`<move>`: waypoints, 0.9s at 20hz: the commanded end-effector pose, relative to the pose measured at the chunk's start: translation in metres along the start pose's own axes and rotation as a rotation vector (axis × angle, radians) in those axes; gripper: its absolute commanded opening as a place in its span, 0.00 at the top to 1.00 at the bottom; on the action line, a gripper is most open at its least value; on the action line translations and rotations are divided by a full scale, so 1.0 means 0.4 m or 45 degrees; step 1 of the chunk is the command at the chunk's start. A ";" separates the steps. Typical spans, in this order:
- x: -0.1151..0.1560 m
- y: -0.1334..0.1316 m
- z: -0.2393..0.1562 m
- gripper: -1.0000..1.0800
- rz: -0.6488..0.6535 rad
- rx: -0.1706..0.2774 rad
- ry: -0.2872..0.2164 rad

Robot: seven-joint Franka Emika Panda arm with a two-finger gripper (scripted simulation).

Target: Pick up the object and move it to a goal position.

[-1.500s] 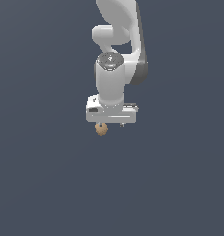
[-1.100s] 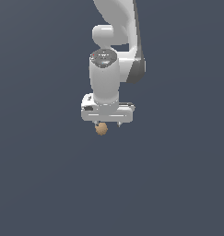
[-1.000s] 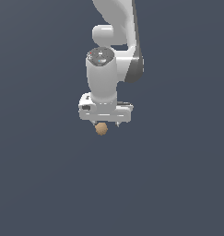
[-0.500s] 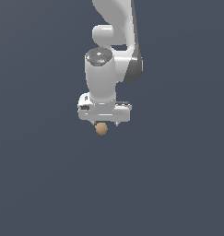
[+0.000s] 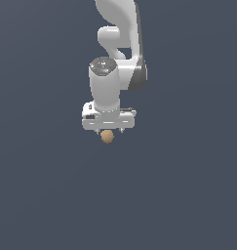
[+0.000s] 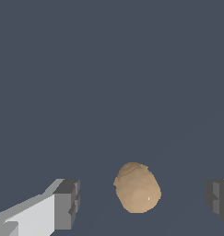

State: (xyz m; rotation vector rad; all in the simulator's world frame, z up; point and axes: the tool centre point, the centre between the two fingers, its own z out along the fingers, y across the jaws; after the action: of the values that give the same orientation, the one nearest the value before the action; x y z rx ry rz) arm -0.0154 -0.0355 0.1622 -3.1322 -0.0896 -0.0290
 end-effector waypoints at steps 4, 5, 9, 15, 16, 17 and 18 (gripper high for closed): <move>-0.036 0.017 0.048 0.04 -0.150 -0.005 -0.007; -0.044 0.020 0.058 0.04 -0.182 -0.005 -0.008; -0.077 0.031 0.096 0.04 -0.311 -0.007 -0.014; -0.119 0.043 0.140 0.04 -0.470 -0.006 -0.021; -0.125 0.044 0.146 0.04 -0.490 -0.006 -0.021; -0.130 0.045 0.151 0.04 -0.510 -0.006 -0.022; -0.135 0.046 0.156 0.04 -0.527 -0.005 -0.023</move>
State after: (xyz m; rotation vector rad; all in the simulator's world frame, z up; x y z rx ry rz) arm -0.0641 -0.0558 0.1019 -3.0644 -0.6953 -0.0037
